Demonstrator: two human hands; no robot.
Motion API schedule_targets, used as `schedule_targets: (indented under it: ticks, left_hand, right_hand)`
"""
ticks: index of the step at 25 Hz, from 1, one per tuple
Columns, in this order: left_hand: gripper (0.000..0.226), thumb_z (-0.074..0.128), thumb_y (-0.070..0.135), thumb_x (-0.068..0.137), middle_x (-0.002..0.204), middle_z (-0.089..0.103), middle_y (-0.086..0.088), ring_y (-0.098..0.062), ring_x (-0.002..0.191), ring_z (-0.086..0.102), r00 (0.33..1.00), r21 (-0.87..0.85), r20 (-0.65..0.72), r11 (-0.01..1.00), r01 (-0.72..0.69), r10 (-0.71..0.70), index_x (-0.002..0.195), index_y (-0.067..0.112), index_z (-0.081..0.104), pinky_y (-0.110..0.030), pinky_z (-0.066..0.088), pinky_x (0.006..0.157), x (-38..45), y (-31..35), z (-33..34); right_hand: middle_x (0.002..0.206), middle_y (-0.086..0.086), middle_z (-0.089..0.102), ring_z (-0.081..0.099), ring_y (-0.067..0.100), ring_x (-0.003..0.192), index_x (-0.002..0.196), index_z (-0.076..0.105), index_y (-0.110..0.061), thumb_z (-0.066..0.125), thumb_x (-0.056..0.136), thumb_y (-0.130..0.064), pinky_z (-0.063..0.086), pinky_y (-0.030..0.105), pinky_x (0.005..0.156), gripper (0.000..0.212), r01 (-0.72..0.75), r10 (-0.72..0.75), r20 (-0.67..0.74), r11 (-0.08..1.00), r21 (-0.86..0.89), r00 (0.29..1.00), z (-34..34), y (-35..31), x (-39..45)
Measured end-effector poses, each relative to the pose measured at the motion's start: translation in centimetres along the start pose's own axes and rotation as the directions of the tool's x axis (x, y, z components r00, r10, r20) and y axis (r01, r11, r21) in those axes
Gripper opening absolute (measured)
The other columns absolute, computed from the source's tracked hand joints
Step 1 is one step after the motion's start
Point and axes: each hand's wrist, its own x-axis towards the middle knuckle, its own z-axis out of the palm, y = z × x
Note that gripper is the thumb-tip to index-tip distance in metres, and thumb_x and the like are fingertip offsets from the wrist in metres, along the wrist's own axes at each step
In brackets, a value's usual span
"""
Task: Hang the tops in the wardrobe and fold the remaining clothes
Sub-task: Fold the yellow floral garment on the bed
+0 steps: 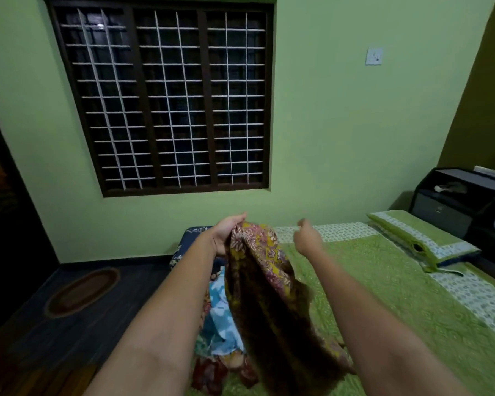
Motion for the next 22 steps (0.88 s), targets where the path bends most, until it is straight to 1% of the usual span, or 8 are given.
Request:
schedule_targets:
  ticks: [1, 3, 5, 11, 13, 16, 20, 22]
  left_hand:
    - [0.055, 0.031, 0.043, 0.101, 0.086, 0.072, -0.015, -0.027, 0.08, 0.069, 0.999, -0.051, -0.008, 0.998, -0.035, 0.035, 0.097, 0.0, 0.063, -0.035, 0.048, 0.082, 0.1, 0.0, 0.6]
    - [0.05, 0.032, 0.039, 0.102, 0.101, 0.07, -0.017, -0.029, 0.094, 0.066, 0.992, -0.153, -0.025, 0.981, -0.122, 0.12, 0.107, 0.0, 0.062, -0.037, 0.047, 0.089, 0.6, 0.3, 2.3]
    - [0.046, 0.033, 0.036, 0.101, 0.112, 0.065, -0.019, -0.032, 0.104, 0.061, 0.981, -0.185, -0.06, 0.964, -0.193, 0.185, 0.113, -0.001, 0.059, -0.04, 0.045, 0.094, 1.1, 0.7, 3.5]
    - [0.047, 0.035, 0.041, 0.1, 0.117, 0.064, -0.019, -0.032, 0.106, 0.06, 0.966, -0.171, -0.167, 0.96, -0.224, 0.195, 0.111, 0.003, 0.061, -0.042, 0.045, 0.097, 0.3, 0.1, 2.3]
    - [0.062, 0.029, 0.055, 0.097, 0.108, 0.069, -0.018, -0.032, 0.103, 0.063, 0.964, -0.141, -0.203, 0.969, -0.205, 0.174, 0.106, 0.005, 0.065, -0.041, 0.045, 0.094, -0.7, -0.5, 0.9]
    - [0.073, 0.028, 0.067, 0.091, 0.118, 0.066, -0.018, -0.033, 0.109, 0.062, 0.933, -0.182, -0.302, 0.949, -0.256, 0.194, 0.117, 0.007, 0.062, -0.042, 0.047, 0.091, -2.1, -1.8, -3.0]
    - [0.054, 0.046, 0.058, 0.09, 0.117, 0.065, -0.015, -0.031, 0.104, 0.061, 0.805, -0.355, -0.543, 0.802, -0.48, 0.242, 0.113, 0.011, 0.063, -0.044, 0.047, 0.087, -3.5, -4.5, -7.3]
    - [0.047, 0.052, 0.055, 0.089, 0.104, 0.069, -0.012, -0.03, 0.097, 0.062, 0.736, -0.369, -0.631, 0.74, -0.562, 0.245, 0.104, 0.012, 0.065, -0.044, 0.046, 0.089, -4.3, -4.5, -9.2]
  right_hand:
    - [0.116, 0.022, 0.061, 0.062, 0.027, 0.098, 0.122, 0.053, 0.004, 0.042, 0.096, -0.008, 0.047, 0.032, 0.08, 0.03, -0.141, 0.143, 0.121, 0.99, -0.021, 0.982, 1.5, 3.6, 0.6]
    - [0.088, 0.019, 0.064, 0.062, 0.023, 0.071, 0.088, 0.06, 0.007, 0.041, 0.1, -0.015, 0.051, 0.032, 0.073, 0.032, -0.528, 0.381, 0.489, 0.824, 0.205, 0.784, 4.0, 8.5, 0.3]
    - [0.086, 0.016, 0.067, 0.058, 0.026, 0.073, 0.086, 0.059, 0.004, 0.038, 0.103, -0.025, 0.048, 0.039, 0.086, 0.039, -0.664, 0.302, 0.695, 0.669, 0.332, 0.652, 6.0, 10.9, -1.1]
    - [0.108, 0.022, 0.068, 0.063, 0.035, 0.099, 0.099, 0.074, -0.002, 0.037, 0.086, -0.066, 0.047, 0.045, 0.084, 0.075, -0.665, -0.175, 0.699, 0.217, 0.714, 0.694, 3.5, 6.6, -1.8]
    - [0.102, 0.019, 0.071, 0.069, 0.031, 0.089, 0.106, 0.07, -0.004, 0.041, 0.094, -0.052, 0.054, 0.042, 0.077, 0.058, -0.593, -0.165, 0.61, 0.145, 0.792, 0.775, 2.6, 5.6, -0.2]
    - [0.089, 0.014, 0.074, 0.072, 0.025, 0.076, 0.11, 0.062, -0.005, 0.049, 0.096, -0.032, 0.059, 0.034, 0.062, 0.032, -0.534, -0.129, 0.566, 0.215, 0.818, 0.814, 1.5, 5.0, 1.8]
    - [0.108, 0.017, 0.069, 0.07, 0.03, 0.089, 0.122, 0.056, -0.005, 0.069, 0.083, -0.028, 0.058, 0.042, 0.077, 0.048, -0.45, -0.115, 0.541, 0.428, 0.783, 0.833, -0.2, 4.3, 3.5]
    - [0.098, 0.014, 0.073, 0.07, 0.027, 0.084, 0.11, 0.063, -0.008, 0.065, 0.087, -0.029, 0.057, 0.04, 0.075, 0.031, -0.405, -0.143, 0.503, 0.426, 0.809, 0.853, -1.2, 3.4, 4.0]
